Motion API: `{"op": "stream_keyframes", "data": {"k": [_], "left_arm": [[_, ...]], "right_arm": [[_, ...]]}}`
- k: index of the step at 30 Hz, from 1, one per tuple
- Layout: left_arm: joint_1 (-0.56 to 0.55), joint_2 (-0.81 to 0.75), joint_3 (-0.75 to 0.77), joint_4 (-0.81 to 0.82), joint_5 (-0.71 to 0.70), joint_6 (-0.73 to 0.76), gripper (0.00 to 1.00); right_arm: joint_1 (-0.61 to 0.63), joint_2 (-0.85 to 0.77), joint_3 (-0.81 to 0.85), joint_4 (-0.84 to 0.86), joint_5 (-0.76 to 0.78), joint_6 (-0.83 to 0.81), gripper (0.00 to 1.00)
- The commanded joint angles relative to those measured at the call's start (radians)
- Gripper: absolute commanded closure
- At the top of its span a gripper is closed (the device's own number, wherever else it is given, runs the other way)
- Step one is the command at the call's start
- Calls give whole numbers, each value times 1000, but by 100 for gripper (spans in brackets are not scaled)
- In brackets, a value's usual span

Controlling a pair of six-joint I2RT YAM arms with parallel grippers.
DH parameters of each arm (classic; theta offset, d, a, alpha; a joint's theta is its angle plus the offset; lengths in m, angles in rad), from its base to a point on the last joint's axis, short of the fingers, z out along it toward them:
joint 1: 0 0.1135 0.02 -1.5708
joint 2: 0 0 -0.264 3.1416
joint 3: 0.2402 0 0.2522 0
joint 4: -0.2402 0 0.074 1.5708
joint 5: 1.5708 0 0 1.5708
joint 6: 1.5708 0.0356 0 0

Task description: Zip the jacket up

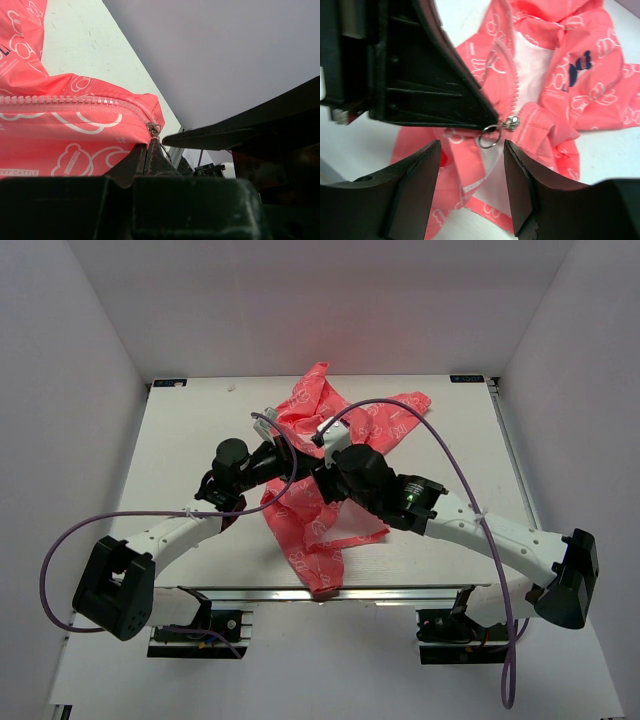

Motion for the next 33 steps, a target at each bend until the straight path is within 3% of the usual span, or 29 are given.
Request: {"op": "stream_keyframes", "data": {"k": [1, 11, 17, 33], "left_arm": [[-7, -49, 31, -2, -11, 19, 100], [-8, -34, 39, 3, 6, 26, 100], [-11, -34, 36, 32, 21, 28, 100], [-19, -37, 56, -72, 15, 97, 100]], "right_arm": [[10, 7, 60, 15, 103, -35, 42], [13, 30, 48, 50, 148, -49, 55], [13, 48, 49, 53, 143, -54, 58], [13, 30, 51, 38, 134, -55, 94]]}}
